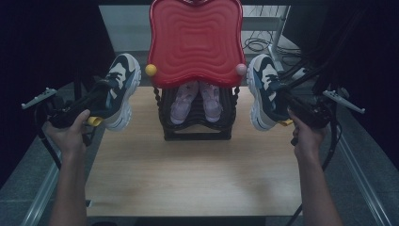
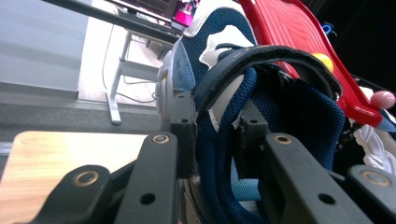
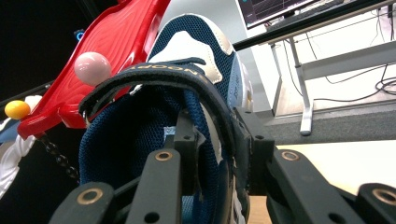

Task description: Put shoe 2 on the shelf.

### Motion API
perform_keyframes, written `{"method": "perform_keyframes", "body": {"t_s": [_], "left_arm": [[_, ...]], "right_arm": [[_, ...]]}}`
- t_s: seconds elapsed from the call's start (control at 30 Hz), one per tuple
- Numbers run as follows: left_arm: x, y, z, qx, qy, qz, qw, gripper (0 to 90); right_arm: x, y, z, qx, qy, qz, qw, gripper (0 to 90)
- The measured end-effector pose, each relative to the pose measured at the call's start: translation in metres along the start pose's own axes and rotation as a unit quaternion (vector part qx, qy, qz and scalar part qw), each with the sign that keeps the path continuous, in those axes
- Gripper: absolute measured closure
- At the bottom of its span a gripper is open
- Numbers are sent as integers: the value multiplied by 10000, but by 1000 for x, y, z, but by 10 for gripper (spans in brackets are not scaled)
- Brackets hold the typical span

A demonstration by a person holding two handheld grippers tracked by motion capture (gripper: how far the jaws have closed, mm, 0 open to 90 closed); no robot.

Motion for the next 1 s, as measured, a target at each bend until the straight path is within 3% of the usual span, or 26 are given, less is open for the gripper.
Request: {"method": "perform_keyframes", "body": {"t_s": [0.1,0.5,1.0], "left_arm": [[3,-2,3,95,-63,58,9999,738],[16,-8,6,-85,105,182,9997,738],[38,-6,23,-119,-76,309,9994,738]], "right_arm": [[5,-4,-1,-42,35,-12,10000,727],[25,-9,3,-95,-45,59,9999,727],[48,-10,-2,-62,-5,124,9999,726]]}}
Point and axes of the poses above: each handheld gripper's, and its own axes: y roughly backward along the jaws, x roughly out of its top, z roughly to its right, the point moved 4 cm from there along -y, roughly forward along the jaws, and after that the axes turned 10 degrees about y, right-handed, at the moved point
